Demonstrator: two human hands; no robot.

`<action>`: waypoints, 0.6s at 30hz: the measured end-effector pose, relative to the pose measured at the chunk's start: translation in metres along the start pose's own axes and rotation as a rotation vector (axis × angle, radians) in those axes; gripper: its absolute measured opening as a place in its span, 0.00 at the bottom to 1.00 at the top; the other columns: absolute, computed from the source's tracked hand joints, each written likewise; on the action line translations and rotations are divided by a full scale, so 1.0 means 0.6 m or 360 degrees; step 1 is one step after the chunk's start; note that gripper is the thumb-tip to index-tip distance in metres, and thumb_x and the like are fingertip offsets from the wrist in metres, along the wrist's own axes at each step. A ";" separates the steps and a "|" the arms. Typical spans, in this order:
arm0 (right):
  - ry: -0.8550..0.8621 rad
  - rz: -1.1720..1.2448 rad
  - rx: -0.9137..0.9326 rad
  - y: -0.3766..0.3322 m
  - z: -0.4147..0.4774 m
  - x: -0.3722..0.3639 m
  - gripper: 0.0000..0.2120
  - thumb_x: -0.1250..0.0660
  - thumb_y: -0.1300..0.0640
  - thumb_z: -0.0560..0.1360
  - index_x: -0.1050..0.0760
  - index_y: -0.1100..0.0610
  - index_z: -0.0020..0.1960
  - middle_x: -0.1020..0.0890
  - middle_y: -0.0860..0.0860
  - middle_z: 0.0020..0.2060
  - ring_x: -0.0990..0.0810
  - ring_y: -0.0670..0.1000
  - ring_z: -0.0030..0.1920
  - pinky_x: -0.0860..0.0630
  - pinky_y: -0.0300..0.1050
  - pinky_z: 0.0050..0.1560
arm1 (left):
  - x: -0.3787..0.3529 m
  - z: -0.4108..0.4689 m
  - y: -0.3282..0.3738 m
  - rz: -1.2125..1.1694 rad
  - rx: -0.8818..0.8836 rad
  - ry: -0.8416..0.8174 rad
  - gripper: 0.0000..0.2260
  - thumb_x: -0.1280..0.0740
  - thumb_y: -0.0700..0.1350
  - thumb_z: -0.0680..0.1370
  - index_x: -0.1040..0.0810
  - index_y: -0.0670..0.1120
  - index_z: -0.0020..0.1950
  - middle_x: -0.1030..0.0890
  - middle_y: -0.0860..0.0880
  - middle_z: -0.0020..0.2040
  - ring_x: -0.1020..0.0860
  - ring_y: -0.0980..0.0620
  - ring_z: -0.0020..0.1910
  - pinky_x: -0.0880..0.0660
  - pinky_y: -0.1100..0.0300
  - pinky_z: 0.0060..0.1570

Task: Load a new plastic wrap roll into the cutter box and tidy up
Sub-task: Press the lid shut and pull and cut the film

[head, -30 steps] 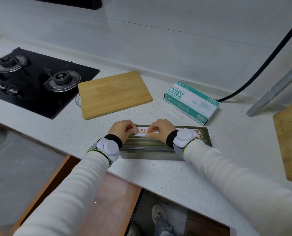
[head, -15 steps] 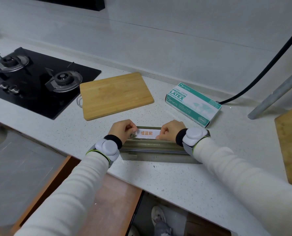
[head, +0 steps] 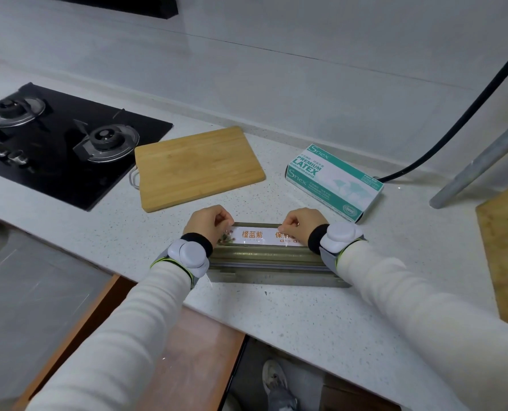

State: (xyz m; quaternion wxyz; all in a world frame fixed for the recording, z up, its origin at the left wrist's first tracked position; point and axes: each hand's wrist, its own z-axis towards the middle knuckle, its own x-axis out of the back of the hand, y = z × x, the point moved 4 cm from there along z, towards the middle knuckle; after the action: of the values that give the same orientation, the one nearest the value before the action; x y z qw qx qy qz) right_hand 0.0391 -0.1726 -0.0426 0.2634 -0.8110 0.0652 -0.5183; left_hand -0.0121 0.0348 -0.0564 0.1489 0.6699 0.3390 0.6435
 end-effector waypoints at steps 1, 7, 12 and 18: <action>0.0003 -0.0001 -0.0002 0.000 0.001 0.001 0.12 0.34 0.52 0.75 0.20 0.61 0.50 0.17 0.55 0.51 0.21 0.55 0.52 0.27 0.44 0.52 | 0.000 0.002 0.000 0.0016 0.0015 0.0003 0.05 0.35 0.42 0.77 0.22 0.49 0.42 0.20 0.51 0.41 0.23 0.50 0.42 0.23 0.57 0.47; -0.0007 -0.0024 -0.0013 -0.001 0.004 0.004 0.13 0.34 0.52 0.76 0.20 0.62 0.50 0.17 0.55 0.51 0.21 0.54 0.51 0.27 0.43 0.52 | 0.002 0.019 -0.009 0.0125 0.0030 0.0032 0.04 0.34 0.43 0.77 0.22 0.49 0.43 0.18 0.49 0.43 0.25 0.51 0.40 0.27 0.60 0.41; -0.0013 -0.0004 -0.0011 0.000 0.006 0.004 0.13 0.34 0.52 0.75 0.19 0.62 0.50 0.17 0.56 0.50 0.23 0.51 0.46 0.28 0.42 0.49 | 0.012 0.030 -0.010 0.0271 0.0072 0.0128 0.05 0.36 0.44 0.78 0.22 0.45 0.51 0.20 0.45 0.51 0.25 0.47 0.46 0.26 0.56 0.45; 0.0001 0.0012 0.0001 0.003 0.006 0.005 0.12 0.34 0.53 0.75 0.19 0.62 0.50 0.17 0.56 0.50 0.26 0.49 0.44 0.30 0.41 0.46 | -0.027 0.016 0.073 0.0294 -0.0416 -0.0090 0.12 0.35 0.47 0.77 0.23 0.46 0.59 0.22 0.47 0.57 0.30 0.46 0.59 0.32 0.56 0.58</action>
State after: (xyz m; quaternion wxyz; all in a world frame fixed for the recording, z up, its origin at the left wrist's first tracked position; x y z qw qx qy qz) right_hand 0.0439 -0.1742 -0.0421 0.2657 -0.8105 0.0680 -0.5175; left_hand 0.0099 -0.0053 -0.0422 0.1844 0.6911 0.1850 0.6739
